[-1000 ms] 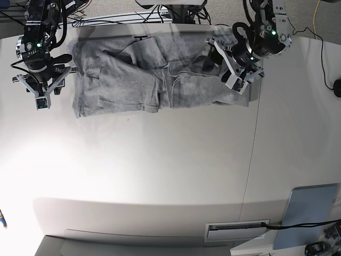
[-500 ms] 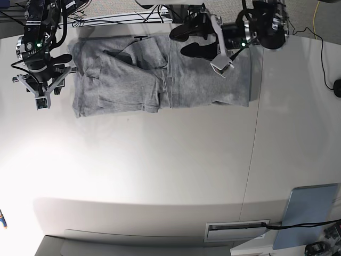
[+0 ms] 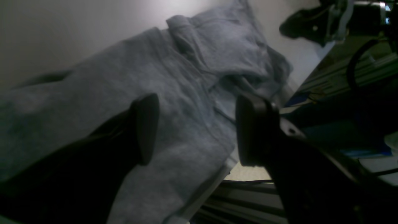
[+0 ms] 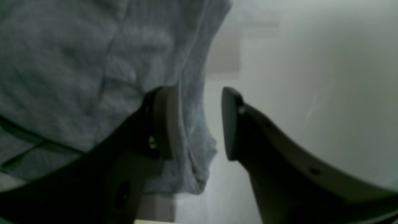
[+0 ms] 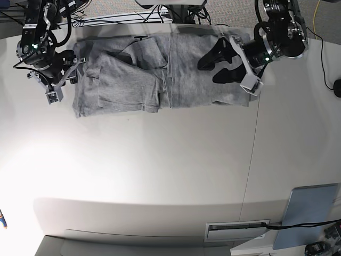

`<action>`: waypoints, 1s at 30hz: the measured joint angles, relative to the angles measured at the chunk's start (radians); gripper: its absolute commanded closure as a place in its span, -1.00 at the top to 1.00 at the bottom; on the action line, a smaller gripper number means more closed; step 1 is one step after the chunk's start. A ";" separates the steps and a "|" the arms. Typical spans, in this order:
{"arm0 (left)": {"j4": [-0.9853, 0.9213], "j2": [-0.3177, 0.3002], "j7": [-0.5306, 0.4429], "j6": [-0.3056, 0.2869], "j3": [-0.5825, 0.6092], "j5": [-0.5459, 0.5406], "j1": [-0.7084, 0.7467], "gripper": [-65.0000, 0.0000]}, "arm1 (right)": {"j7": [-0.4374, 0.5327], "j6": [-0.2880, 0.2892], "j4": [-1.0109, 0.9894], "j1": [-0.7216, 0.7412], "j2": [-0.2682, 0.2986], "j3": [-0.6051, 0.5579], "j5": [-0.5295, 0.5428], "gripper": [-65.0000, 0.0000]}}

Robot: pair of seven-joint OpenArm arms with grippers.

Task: Fold the T-shirt properly
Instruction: 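Fold the strip end with the left gripper toward the right gripper, then grasp the opposite strip end with the right gripper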

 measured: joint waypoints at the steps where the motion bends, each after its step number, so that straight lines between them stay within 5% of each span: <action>1: 0.000 0.000 0.000 0.000 -0.001 0.000 0.000 0.20 | 0.002 0.000 -0.018 0.012 0.000 0.001 0.001 -0.26; 7: 0.000 0.000 0.000 0.000 -0.001 0.042 0.000 0.20 | 0.001 -0.012 -0.061 0.014 0.000 0.107 0.066 0.16; 13: 0.000 0.000 -0.018 0.000 -0.001 0.060 0.000 0.20 | -0.006 0.003 -0.061 0.016 0.000 0.155 0.075 0.17; 20: 0.000 0.000 -0.019 0.000 -0.001 0.060 -0.006 0.20 | -0.068 0.003 -0.197 0.045 0.000 0.155 0.298 0.17; 30: 0.000 0.000 -0.019 0.000 -0.001 0.060 -0.006 0.20 | -0.159 0.131 -0.406 0.136 0.000 0.157 0.570 0.17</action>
